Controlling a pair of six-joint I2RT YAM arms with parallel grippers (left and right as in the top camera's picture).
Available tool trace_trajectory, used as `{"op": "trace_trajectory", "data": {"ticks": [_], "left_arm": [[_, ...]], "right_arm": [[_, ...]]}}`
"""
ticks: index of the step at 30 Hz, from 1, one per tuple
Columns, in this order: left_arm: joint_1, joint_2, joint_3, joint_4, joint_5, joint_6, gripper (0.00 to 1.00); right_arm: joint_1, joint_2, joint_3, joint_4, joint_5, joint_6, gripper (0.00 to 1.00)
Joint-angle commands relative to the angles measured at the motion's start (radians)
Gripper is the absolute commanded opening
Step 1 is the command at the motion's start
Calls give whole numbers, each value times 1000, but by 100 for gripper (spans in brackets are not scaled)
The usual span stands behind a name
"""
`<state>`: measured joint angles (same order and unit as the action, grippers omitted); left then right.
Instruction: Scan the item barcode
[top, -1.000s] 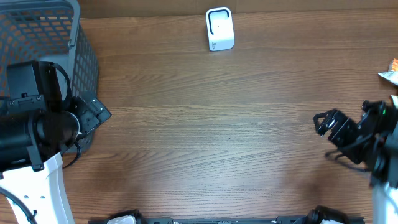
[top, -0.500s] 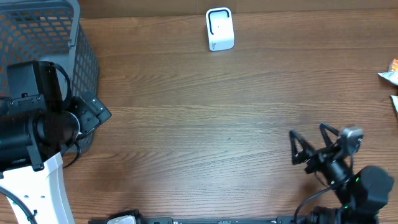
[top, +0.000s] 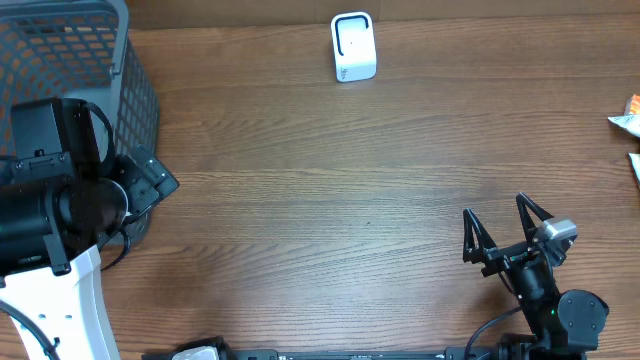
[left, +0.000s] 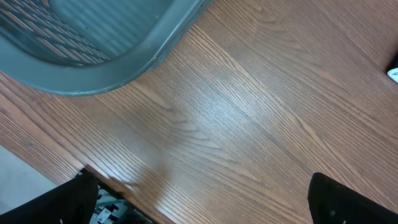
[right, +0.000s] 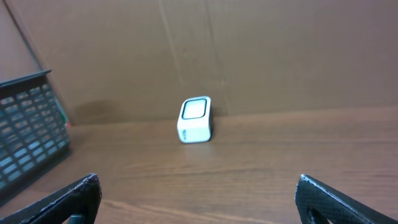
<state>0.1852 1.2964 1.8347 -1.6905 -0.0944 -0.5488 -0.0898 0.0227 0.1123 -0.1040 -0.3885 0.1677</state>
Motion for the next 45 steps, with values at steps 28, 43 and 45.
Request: {"op": "trace_trajectory", "data": {"ticks": [28,43,45], "left_arm": [[4,0,-1,1,-10,-16,100],[4,0,-1,1,-10,-16,100],[4,0,-1,1,-10,-16,100]], "right_arm": [[8,-20,-105,19,368,-40,100],[11,-20,-104,17,370,-200,100],[11,-20,-104,17,377,-213,100]]}}
